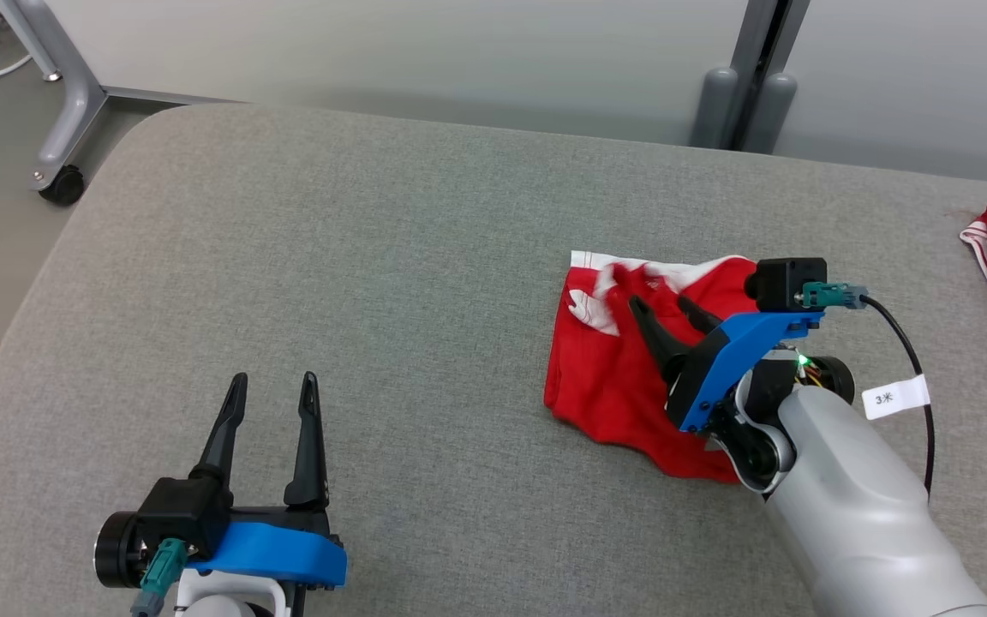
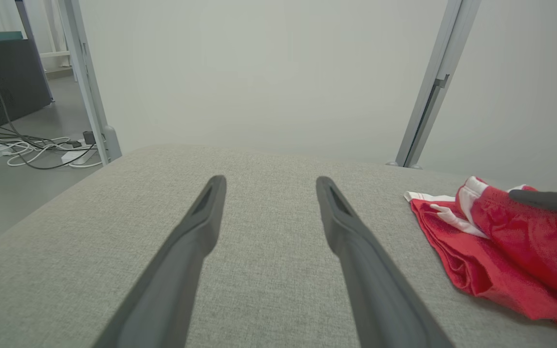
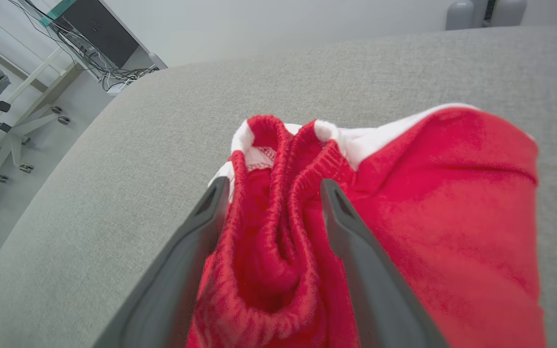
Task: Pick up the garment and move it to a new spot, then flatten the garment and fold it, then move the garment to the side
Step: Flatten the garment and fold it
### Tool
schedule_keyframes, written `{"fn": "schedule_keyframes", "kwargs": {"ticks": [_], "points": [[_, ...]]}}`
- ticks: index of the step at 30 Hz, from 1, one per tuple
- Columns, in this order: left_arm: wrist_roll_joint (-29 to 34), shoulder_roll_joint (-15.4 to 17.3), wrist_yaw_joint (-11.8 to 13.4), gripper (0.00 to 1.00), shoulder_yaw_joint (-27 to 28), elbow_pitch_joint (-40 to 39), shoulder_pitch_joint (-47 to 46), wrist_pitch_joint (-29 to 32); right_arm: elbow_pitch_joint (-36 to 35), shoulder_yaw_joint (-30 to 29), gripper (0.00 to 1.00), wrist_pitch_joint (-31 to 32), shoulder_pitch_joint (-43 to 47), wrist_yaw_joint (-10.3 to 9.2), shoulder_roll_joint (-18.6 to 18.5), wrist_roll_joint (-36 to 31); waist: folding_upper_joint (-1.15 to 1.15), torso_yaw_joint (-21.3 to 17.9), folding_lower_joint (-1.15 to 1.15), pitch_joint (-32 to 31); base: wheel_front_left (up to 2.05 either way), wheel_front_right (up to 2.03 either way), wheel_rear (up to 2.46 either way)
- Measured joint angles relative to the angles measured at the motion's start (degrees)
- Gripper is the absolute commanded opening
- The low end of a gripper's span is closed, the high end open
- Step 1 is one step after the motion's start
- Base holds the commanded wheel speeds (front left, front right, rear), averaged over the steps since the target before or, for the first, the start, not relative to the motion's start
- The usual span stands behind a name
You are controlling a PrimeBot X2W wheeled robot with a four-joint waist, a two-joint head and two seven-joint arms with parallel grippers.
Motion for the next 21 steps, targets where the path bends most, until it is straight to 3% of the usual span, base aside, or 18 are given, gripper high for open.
{"fn": "schedule_keyframes", "kwargs": {"ticks": [5,14,21], "points": [[0.5,0.0,0.1,1.0,0.8,0.2,0.1,0.0,-1.9,3.1,1.0,-3.7,-0.2,0.0,0.0,-0.5,0.0,-1.1,0.0,-0.4,0.0,0.0,0.0],[2.3,0.1,-0.1,1.0,4.0,-0.4,1.1,0.0,-8.7,6.7,1.0,-14.0,3.0,0.0,-4.7,-0.8,0.0,-4.4,0.0,-2.5,0.0,0.0,0.0],[3.5,0.9,-0.1,1.0,6.7,-2.2,2.4,0.0,-14.1,5.5,1.0,-17.8,7.7,0.0,-7.7,-2.1,0.0,-8.1,0.0,-4.2,0.0,0.0,0.0]]}}
